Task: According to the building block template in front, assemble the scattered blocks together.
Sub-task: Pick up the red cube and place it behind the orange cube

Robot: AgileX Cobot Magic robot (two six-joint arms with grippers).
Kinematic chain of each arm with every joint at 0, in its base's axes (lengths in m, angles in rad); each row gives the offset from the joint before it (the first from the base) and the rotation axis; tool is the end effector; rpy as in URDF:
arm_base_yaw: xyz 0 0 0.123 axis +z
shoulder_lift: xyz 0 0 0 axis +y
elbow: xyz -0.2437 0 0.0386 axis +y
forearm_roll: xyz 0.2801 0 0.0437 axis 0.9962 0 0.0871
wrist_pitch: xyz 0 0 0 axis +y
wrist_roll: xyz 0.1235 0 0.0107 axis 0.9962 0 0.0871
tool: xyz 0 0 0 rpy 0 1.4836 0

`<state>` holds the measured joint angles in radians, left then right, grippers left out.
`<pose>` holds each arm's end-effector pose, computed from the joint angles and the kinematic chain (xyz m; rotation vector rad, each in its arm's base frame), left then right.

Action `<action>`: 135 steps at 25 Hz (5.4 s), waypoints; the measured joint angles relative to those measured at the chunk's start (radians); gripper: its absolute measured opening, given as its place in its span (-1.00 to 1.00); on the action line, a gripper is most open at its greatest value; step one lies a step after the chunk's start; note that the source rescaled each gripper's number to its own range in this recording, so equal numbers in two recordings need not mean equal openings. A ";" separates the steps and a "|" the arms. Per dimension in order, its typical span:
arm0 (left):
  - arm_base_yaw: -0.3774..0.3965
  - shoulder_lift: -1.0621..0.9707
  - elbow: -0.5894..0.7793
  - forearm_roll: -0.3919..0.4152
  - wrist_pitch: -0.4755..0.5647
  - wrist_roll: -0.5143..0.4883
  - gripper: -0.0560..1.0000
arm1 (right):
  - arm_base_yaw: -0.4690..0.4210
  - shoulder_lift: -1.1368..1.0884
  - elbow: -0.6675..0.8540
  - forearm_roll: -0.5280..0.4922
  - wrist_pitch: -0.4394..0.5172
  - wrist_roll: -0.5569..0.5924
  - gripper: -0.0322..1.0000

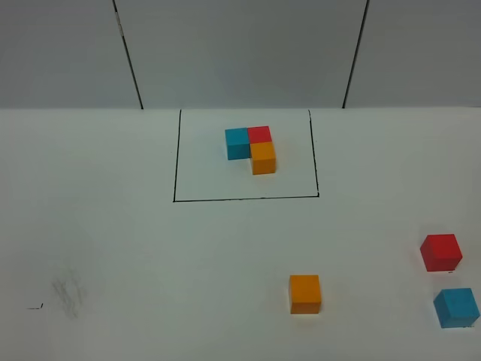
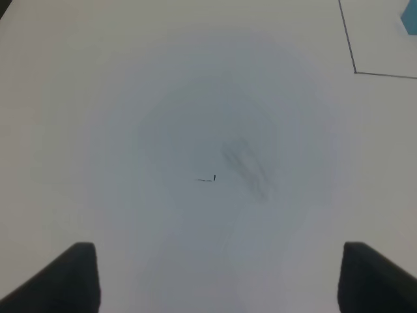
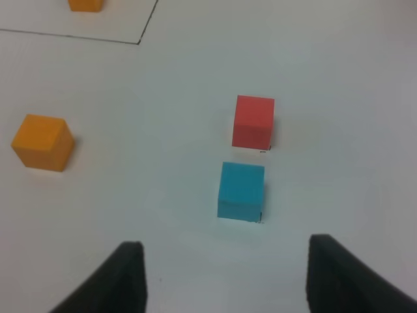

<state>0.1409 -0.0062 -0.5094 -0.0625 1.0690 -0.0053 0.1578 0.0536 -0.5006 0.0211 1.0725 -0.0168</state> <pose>0.0888 0.0057 0.2806 -0.1449 2.0303 0.0105 0.0972 0.0178 0.2715 -0.1845 2.1027 0.1099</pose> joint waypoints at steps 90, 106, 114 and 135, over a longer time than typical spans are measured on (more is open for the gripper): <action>0.001 0.000 0.000 0.000 0.000 0.000 0.33 | 0.000 0.575 -0.082 -0.001 -0.241 0.051 -0.60; 0.001 0.000 0.000 0.000 0.000 0.000 0.33 | 0.000 1.095 -0.315 -0.001 -0.324 -0.034 -0.60; 0.001 0.000 0.000 0.000 0.000 0.000 0.33 | 0.000 1.213 -0.548 -0.021 -0.182 -0.035 -0.60; 0.001 0.000 0.000 0.000 0.000 0.000 0.33 | -0.075 1.661 -0.762 -0.027 -0.086 -0.032 -0.60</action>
<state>0.1423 -0.0062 -0.5094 -0.0625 1.0690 -0.0053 0.0829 1.7146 -1.2628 -0.0063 0.9869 -0.0490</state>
